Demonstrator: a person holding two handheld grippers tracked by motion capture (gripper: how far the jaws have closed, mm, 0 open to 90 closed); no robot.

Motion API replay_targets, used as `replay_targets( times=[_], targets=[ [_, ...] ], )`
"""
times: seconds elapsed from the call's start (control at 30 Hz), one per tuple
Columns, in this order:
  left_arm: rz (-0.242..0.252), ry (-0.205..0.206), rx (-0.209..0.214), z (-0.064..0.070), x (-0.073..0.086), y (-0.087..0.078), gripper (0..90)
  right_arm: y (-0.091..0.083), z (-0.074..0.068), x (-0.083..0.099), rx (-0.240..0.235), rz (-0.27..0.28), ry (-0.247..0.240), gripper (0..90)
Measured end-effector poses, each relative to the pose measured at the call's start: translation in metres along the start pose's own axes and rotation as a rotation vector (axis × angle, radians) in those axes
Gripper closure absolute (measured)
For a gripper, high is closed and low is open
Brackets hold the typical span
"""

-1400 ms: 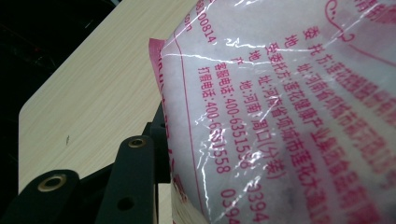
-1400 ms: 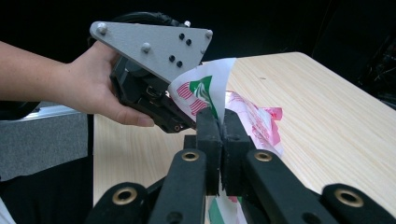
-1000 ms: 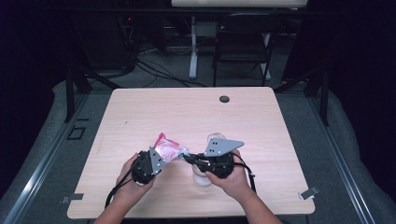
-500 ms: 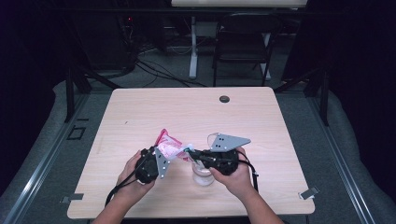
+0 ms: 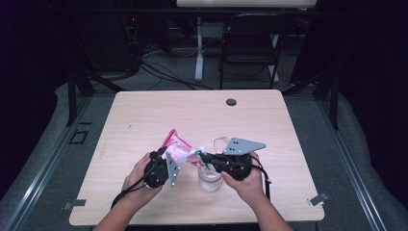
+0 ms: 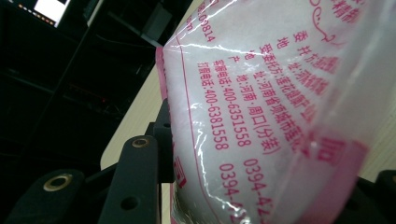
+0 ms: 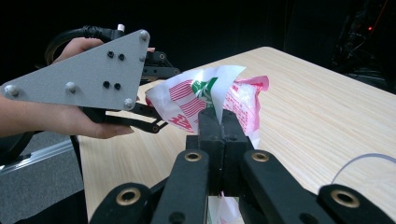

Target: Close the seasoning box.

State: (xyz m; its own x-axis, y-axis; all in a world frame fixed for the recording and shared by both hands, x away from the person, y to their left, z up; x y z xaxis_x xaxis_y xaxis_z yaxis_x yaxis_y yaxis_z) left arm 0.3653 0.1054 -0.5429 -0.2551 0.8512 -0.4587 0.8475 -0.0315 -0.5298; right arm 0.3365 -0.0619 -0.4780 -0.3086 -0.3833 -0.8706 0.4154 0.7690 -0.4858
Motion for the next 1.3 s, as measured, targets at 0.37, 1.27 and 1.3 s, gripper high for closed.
replay_targets(
  times=[0.37, 1.27, 1.3],
  targets=[
    [0.026, 0.06, -0.078, -0.001, -0.006, -0.001, 62.3, -0.007, 0.002, 0.004, 0.014, 0.003, -0.004, 90.0],
    [-0.015, 0.207, -0.16, -0.004, -0.013, -0.005, 62.4, -0.009, 0.008, 0.014, 0.032, -0.025, 0.019, 90.0],
    [-0.014, 0.216, -0.163, -0.005, -0.014, -0.006, 62.4, -0.009, 0.008, 0.014, 0.032, -0.025, 0.019, 90.0]
  ],
)
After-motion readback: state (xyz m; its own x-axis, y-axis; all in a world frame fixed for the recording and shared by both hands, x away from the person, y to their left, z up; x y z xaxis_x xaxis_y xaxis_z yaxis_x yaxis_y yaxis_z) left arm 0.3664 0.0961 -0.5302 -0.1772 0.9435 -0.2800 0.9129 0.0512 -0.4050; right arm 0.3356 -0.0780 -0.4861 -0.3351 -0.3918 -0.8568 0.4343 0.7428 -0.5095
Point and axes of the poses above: each handheld gripper's, and its own axes: y roughly forward along the jaws, x roughly out of its underside, z roughly to its right, the point moved 8 cm from there along y, roughly forward along the jaws, and after that the axes turned 9 degrees about -z, right-handed, at the moved point
